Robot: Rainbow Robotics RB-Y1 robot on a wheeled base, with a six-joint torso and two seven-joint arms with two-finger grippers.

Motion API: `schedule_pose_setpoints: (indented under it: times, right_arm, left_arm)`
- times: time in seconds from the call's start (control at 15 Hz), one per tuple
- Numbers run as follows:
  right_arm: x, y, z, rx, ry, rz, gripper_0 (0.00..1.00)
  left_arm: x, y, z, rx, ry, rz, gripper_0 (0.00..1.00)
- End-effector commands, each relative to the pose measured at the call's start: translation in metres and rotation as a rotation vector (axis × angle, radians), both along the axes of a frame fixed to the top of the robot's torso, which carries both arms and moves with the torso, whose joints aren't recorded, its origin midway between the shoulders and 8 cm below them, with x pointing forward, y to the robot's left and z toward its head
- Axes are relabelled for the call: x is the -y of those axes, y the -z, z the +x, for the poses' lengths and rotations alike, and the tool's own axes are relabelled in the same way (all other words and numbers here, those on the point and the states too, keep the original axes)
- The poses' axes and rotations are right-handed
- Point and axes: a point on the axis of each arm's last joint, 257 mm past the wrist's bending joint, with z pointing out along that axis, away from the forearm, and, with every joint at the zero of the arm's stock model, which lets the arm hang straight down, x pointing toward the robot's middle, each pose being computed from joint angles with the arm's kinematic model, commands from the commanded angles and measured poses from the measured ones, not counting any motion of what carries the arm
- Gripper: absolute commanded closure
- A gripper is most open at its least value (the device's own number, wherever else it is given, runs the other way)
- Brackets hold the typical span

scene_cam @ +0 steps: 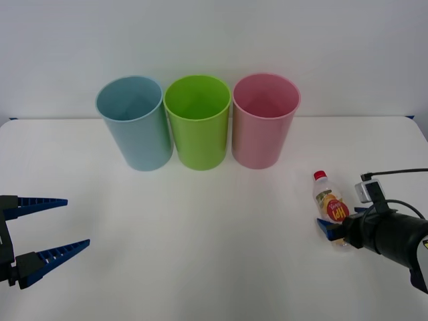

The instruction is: Put cans in the blue bin and PET bottles in the pink bin and trash in the green bin.

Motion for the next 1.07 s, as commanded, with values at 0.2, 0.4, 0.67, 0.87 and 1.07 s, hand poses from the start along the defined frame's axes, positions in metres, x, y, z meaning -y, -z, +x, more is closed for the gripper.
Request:
schedule_pose_setpoints:
  times: [0.2, 0.4, 0.67, 0.87, 1.07]
  right_arm:
    - [-0.003, 0.012, 0.008, -0.001, 0.012, -0.005, 0.00]
    - [-0.003, 0.017, 0.014, 0.002, 0.017, -0.009, 0.00]
    - [-0.003, 0.017, 0.014, 0.002, 0.016, -0.016, 0.00]
    - [-0.003, 0.021, 0.013, -0.006, 0.019, -0.017, 1.00]
    - [-0.003, 0.022, 0.013, -0.007, 0.013, -0.030, 1.00]
  left_arm:
    - [0.000, 0.000, 0.000, 0.000, 0.000, 0.000, 0.00]
    - [0.000, 0.000, 0.000, 0.000, 0.000, 0.000, 0.00]
    - [0.000, 0.000, 0.000, 0.000, 0.000, 0.000, 0.00]
    - [0.000, 0.000, 0.000, 0.000, 0.000, 0.000, 0.00]
    - [0.000, 0.000, 0.000, 0.000, 0.000, 0.000, 0.00]
